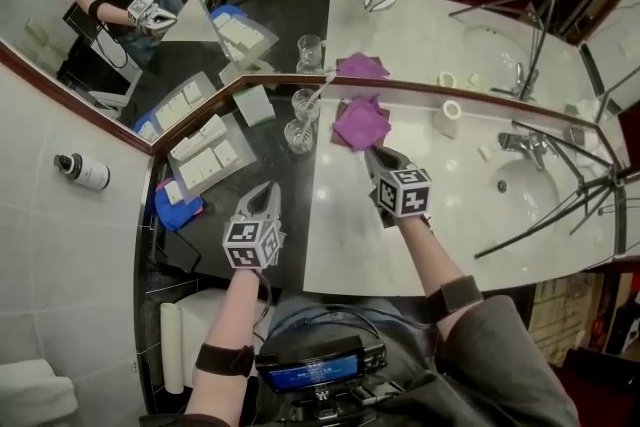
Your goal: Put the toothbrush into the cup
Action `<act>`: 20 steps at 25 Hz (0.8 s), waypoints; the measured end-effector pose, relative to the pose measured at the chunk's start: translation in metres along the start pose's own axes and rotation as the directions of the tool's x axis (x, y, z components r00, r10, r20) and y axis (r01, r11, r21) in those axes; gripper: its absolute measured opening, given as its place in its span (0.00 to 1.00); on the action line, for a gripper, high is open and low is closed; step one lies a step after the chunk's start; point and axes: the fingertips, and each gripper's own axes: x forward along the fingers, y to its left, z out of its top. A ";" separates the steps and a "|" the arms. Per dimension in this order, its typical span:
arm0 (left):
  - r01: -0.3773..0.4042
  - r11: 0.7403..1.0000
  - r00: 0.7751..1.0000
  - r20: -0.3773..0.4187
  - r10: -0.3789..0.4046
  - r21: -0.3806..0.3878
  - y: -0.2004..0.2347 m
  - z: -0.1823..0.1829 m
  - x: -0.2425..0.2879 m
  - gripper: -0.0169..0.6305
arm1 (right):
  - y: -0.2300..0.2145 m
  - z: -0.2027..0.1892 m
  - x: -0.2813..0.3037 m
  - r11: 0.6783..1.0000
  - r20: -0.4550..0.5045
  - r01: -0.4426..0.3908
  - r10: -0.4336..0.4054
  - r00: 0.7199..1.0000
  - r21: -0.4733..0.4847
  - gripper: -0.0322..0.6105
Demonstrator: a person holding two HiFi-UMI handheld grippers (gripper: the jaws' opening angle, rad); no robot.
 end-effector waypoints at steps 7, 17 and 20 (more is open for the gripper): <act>0.001 1.000 1.000 0.012 -0.001 0.005 -0.008 0.001 -0.015 0.03 | -0.046 -0.009 -0.065 0.996 -0.009 0.092 -0.092 0.996 -0.020 0.08; -0.015 1.000 1.000 0.008 0.015 0.002 -0.017 -0.010 -0.031 0.03 | -0.097 -0.027 -0.143 0.979 0.020 0.191 -0.193 0.981 0.065 0.07; -0.016 1.000 1.000 0.014 0.016 0.003 -0.023 -0.009 -0.036 0.03 | -0.105 -0.033 -0.157 0.975 0.020 0.202 -0.205 0.979 0.089 0.07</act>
